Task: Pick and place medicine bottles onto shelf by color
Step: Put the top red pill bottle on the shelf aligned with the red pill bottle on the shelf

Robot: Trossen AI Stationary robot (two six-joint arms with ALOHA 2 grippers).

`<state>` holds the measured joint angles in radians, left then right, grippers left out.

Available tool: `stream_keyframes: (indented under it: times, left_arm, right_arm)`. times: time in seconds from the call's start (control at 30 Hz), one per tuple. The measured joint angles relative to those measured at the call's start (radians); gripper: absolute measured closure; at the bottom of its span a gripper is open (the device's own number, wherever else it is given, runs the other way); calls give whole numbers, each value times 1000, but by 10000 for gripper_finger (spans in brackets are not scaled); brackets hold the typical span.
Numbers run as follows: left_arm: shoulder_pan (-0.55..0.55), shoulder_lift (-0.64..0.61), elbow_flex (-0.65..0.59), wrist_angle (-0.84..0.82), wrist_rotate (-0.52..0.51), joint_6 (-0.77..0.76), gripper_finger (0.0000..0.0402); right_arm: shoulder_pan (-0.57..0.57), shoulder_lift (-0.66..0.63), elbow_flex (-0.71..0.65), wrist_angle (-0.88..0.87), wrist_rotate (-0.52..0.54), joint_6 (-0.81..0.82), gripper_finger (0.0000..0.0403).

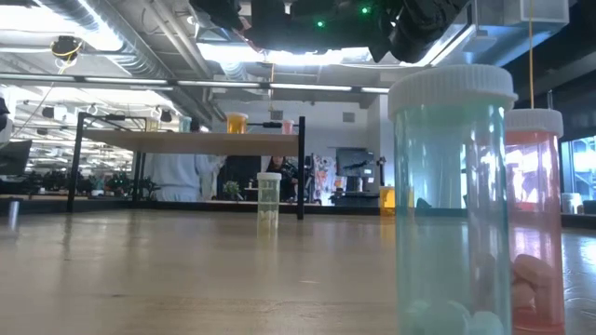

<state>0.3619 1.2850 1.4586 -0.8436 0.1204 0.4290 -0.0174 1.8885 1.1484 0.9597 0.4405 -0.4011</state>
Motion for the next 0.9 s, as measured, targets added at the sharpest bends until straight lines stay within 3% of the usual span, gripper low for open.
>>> stream_keyframes:
  times: [0.4,0.9]
  left_arm:
    - [0,0,0,0,1,0,286]
    - [0,0,0,0,0,0,287]
  right_arm:
    - [0,0,0,0,0,0,298]
    - [0,0,0,0,3,1,282]
